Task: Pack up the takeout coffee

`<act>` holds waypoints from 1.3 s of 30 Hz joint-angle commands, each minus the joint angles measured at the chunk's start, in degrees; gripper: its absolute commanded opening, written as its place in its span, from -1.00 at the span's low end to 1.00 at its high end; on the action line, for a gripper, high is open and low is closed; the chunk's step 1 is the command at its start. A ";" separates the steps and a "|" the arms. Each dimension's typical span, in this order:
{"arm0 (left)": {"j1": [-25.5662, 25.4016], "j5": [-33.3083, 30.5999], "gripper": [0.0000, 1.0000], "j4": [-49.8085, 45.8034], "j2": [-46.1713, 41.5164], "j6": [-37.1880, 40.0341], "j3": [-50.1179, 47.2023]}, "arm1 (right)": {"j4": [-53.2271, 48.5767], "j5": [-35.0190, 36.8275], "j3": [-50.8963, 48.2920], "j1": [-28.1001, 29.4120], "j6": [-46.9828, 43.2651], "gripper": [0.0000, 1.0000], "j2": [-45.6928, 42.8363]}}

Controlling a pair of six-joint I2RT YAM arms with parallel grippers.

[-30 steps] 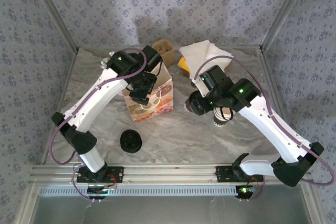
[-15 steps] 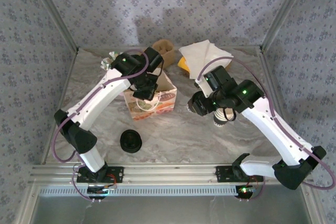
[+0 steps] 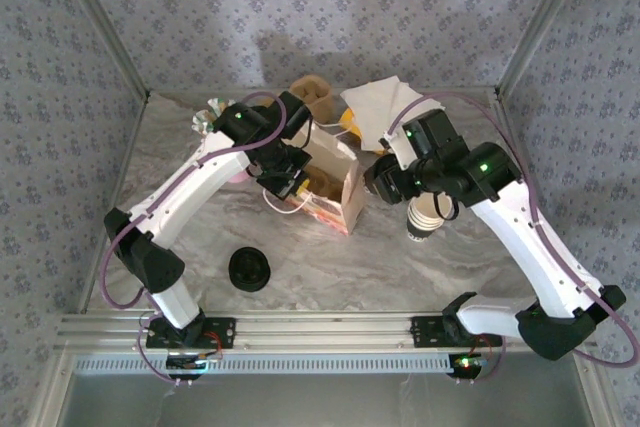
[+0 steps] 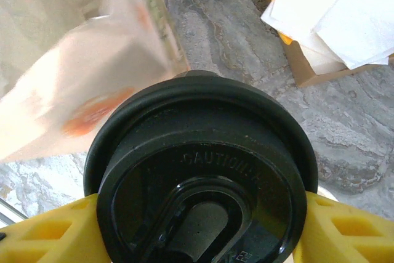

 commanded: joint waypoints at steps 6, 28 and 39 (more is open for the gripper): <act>2.67 6.70 -0.91 -16.06 0.02 21.21 8.91 | -5.67 2.67 4.28 -0.99 -0.97 0.33 0.12; 1.44 4.16 -0.84 -13.16 9.49 36.71 20.45 | -9.55 3.80 6.33 -3.97 -0.63 0.34 -1.48; 1.99 5.14 -0.72 -4.97 5.55 35.91 10.64 | -11.46 2.91 7.36 -4.43 0.51 0.33 -1.60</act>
